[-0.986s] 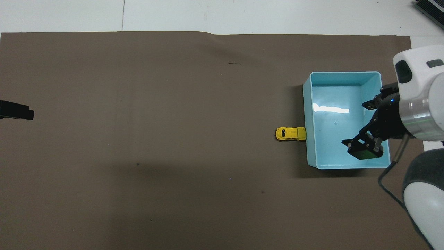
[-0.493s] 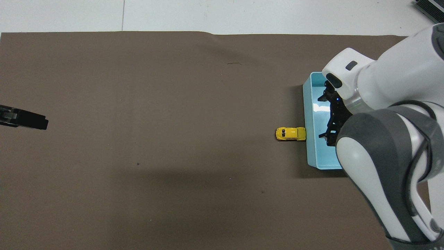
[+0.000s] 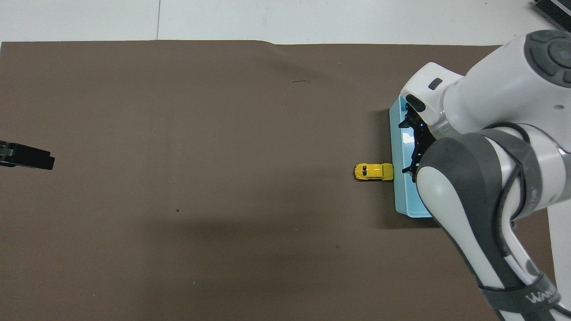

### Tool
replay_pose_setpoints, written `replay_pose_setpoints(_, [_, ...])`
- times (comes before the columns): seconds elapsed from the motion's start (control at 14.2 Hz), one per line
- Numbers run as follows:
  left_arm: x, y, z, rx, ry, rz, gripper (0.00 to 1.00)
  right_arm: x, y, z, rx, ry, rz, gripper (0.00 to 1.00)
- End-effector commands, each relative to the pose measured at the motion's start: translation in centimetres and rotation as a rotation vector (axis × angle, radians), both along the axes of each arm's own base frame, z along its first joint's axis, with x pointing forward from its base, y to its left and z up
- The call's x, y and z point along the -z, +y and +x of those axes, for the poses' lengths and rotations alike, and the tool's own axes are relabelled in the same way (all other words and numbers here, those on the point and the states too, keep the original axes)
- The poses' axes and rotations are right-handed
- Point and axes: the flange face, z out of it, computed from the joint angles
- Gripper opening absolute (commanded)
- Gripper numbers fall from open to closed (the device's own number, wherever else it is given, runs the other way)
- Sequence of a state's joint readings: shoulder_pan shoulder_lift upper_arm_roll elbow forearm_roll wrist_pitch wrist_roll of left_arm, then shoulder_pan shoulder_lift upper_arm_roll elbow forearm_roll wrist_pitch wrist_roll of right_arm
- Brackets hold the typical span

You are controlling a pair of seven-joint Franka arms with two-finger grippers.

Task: Wind up and store yellow beetle car
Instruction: 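Move the right gripper across the blue box toward the car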

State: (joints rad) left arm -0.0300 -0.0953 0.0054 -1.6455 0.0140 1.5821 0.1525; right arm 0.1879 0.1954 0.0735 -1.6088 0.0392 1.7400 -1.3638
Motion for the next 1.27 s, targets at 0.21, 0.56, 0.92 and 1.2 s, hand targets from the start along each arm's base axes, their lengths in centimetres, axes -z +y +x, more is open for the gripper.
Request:
replay_pose_setpoints(0.21, [-0.1,1.7,-1.3,-0.020,-0.012,0.012,1.00,3.1,-0.4,-0.6,-0.050,-0.006,0.007,1.00])
replay_pose_setpoints(0.56, [0.1,3.5,-1.5,0.006,-0.006,0.014,1.00,5.6,-0.6,-0.8,-0.049,0.008,-0.001,1.00])
replay_pose_setpoints(0.92, [-0.7,2.1,-0.3,-0.012,-0.038,0.016,1.00,8.0,-1.3,-1.3,-0.040,0.006,-0.004,1.00])
replay_pose_setpoints(1.2, [0.0,0.5,-0.4,-0.060,-0.032,0.009,1.00,9.2,-1.3,-1.7,-0.038,-0.003,-0.003,1.00])
